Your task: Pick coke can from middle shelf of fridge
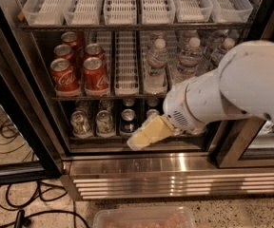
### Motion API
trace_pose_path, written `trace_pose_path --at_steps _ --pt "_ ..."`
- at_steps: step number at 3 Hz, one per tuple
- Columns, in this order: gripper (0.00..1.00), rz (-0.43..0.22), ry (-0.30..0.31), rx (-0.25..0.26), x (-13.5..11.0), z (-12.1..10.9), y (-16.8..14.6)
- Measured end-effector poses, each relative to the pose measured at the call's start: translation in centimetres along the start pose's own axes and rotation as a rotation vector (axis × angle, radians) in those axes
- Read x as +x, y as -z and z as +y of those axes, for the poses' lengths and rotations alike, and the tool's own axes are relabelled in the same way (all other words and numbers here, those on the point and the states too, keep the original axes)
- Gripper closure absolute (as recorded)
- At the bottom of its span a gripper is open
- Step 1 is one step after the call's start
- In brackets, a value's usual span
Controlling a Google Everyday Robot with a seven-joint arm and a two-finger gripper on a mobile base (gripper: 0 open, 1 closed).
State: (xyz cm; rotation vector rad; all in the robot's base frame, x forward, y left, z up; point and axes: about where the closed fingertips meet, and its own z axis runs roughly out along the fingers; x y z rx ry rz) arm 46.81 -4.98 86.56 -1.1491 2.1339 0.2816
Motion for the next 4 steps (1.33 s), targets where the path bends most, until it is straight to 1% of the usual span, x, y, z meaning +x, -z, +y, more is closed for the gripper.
trace_pose_path --at_steps 1,2,3,4 --pt "0.00 -0.093 -0.050 0.032 -1.9 -0.3 -1.9" --pt "0.00 -0.129 -0.070 0.027 -3.2 -0.8 -2.5" --pt "0.00 -0.129 -0.070 0.027 -3.2 -0.8 -2.5" --pt "0.00 -0.175 -0.083 0.062 -3.9 -0.7 -3.5"
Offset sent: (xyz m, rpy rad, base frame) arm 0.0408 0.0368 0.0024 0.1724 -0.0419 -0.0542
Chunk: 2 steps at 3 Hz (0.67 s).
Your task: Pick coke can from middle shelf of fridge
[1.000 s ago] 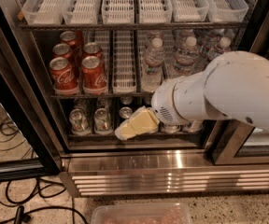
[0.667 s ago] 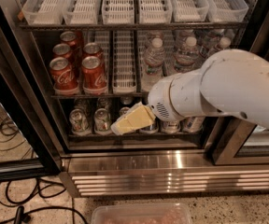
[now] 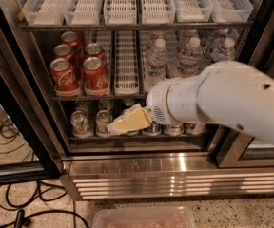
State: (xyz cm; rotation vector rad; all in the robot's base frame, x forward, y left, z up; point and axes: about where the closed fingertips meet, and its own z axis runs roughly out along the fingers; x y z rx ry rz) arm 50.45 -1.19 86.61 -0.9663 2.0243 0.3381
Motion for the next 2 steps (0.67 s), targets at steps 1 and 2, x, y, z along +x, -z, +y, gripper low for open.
trace_pose_path --at_steps 1,2 --pt "0.00 -0.035 -0.013 0.021 0.9 2.5 -3.5" --pt "0.00 -0.063 -0.011 0.094 2.6 2.4 -5.2"
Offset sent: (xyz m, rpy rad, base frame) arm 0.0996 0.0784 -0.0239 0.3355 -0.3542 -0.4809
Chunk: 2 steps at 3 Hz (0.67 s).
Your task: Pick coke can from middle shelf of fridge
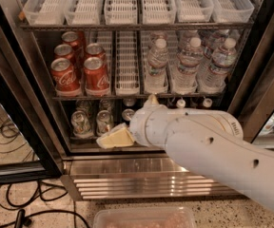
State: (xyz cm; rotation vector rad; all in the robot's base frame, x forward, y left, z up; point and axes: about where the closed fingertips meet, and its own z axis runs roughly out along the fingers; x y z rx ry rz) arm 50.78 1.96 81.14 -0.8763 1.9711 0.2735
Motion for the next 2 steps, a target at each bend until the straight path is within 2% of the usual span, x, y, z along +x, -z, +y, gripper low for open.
trace_pose_path --at_steps 1,2 --pt "0.00 -0.097 -0.104 0.125 0.3 -4.6 1.3" --pt "0.00 -0.240 -0.250 0.195 -1.8 -8.3 1.0"
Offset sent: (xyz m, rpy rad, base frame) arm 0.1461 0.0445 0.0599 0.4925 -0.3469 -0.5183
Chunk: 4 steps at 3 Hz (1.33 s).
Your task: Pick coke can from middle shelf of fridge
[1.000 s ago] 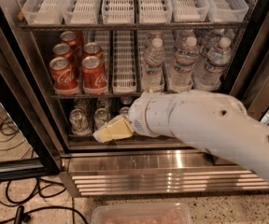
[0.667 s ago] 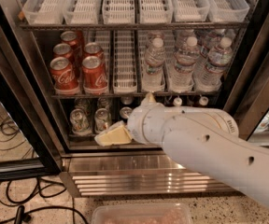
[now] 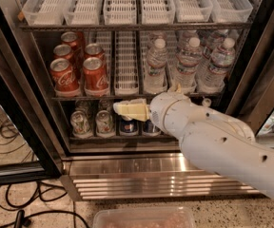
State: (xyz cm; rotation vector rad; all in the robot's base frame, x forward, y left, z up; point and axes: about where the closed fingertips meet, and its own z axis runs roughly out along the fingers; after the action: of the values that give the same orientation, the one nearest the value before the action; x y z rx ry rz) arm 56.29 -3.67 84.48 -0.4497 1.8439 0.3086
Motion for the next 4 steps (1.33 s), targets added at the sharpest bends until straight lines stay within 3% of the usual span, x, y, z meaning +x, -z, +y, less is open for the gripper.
trace_pose_path --at_steps 1,2,3,4 --pt "0.00 -0.072 -0.059 0.034 -2.0 -0.6 -0.1" --pt "0.00 -0.073 -0.059 0.034 -2.0 -0.6 -0.1" --pt "0.00 -0.085 -0.020 -0.009 -2.0 1.3 -0.3" --pt "0.00 -0.116 -0.007 -0.131 -0.4 6.5 -1.4"
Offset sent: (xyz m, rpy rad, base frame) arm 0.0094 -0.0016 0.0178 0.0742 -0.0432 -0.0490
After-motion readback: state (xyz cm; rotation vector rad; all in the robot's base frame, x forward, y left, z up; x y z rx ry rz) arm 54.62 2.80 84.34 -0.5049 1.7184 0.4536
